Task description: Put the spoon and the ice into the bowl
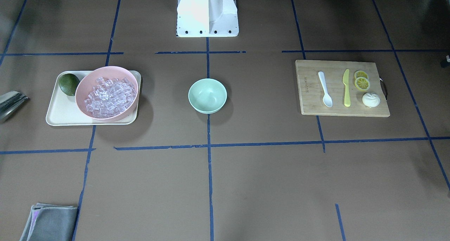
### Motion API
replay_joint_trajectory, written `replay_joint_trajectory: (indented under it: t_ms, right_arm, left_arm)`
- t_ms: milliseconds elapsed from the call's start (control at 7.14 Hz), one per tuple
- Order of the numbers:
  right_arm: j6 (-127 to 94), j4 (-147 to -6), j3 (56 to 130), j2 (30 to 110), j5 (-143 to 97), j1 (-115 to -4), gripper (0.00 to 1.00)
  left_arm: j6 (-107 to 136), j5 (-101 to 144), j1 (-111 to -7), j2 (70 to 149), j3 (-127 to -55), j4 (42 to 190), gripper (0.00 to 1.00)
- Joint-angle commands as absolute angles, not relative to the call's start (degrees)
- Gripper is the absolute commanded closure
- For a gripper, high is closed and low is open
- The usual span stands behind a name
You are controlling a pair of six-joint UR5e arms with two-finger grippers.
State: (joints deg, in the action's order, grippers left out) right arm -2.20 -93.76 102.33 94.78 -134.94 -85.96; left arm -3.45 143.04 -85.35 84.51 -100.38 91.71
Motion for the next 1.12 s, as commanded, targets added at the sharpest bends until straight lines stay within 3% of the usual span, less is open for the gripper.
replay_joint_trajectory:
  t_ms: [0, 980]
  right_arm:
    - [-2.11, -93.6, 102.74, 95.01, -135.09, -85.87, 0.0]
    - [-2.46, -93.69, 102.66, 94.92, -140.36, -85.87, 0.0]
  left_arm:
    - [13.63, 144.5, -75.22, 84.9, -101.68, 101.37, 0.0]
    - [46.1, 126.51, -49.43, 93.24, -100.03, 112.21, 0.0]
